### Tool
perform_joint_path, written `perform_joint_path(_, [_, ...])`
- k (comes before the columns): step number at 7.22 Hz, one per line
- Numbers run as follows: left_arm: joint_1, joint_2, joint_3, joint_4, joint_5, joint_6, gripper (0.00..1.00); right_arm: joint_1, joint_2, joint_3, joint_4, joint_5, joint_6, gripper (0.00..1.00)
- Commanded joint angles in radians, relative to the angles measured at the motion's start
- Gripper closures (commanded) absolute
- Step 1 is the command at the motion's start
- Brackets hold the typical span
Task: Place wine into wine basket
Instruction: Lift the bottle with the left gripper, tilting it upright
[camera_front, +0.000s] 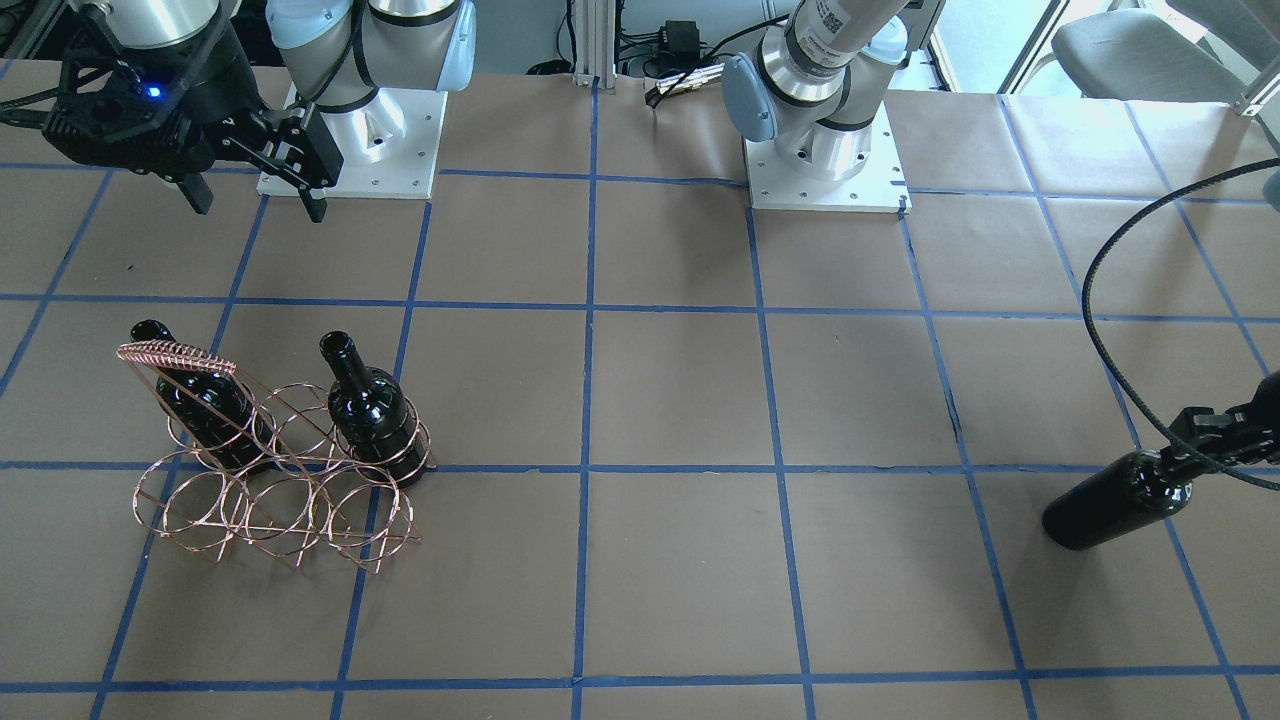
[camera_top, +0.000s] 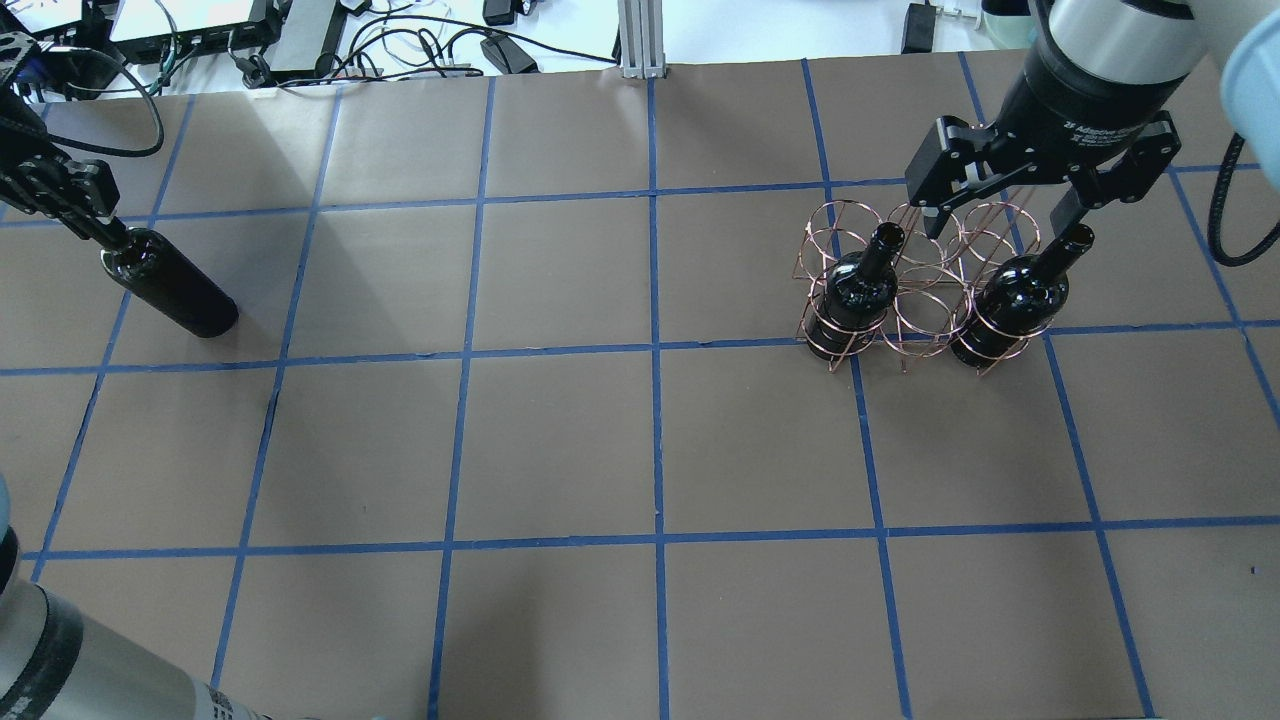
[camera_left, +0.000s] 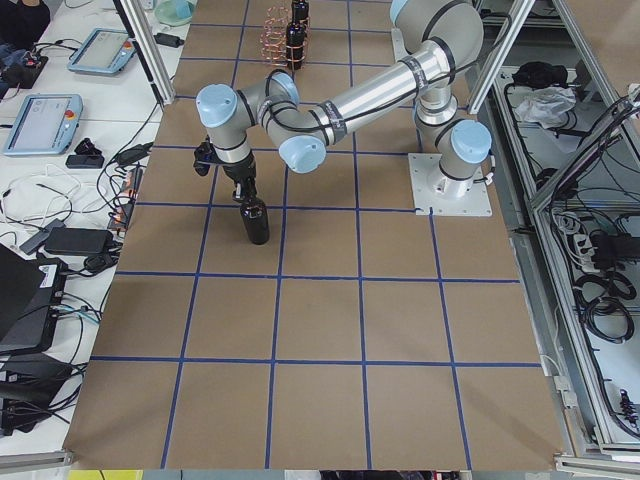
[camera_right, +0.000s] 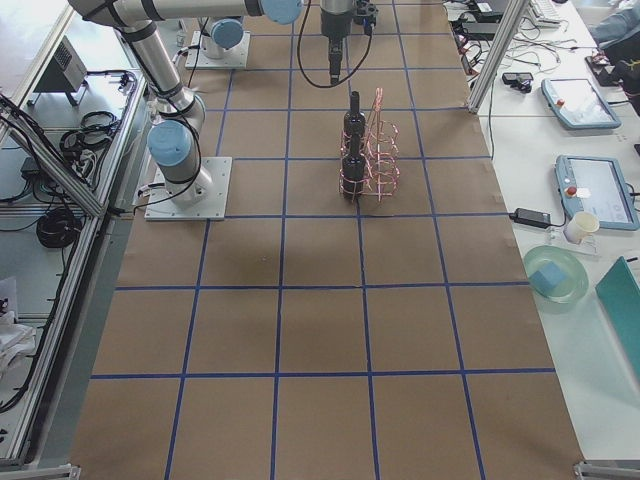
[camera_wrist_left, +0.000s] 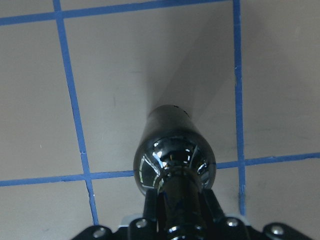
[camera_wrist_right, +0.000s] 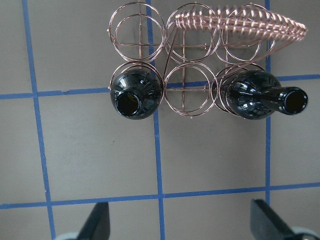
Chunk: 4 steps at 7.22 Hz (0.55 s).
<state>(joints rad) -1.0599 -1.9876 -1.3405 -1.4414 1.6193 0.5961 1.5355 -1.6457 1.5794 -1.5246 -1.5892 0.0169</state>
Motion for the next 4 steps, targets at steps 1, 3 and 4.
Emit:
perform_joint_path(1, [0.000,0.010,0.001,-0.008,-0.002,0.002,1.00,0.000,-0.003,0.007,-0.002,0.002,0.000,0.01])
perform_joint_path(3, [-0.018,0.047,0.006,-0.007,-0.015,-0.010,1.00,0.000,-0.005,0.007,-0.002,0.002,0.000,0.01])
perform_joint_path(4, [-0.043,0.071,0.006,-0.008,-0.010,-0.033,1.00,0.000,-0.005,0.007,-0.003,0.002,0.000,0.01])
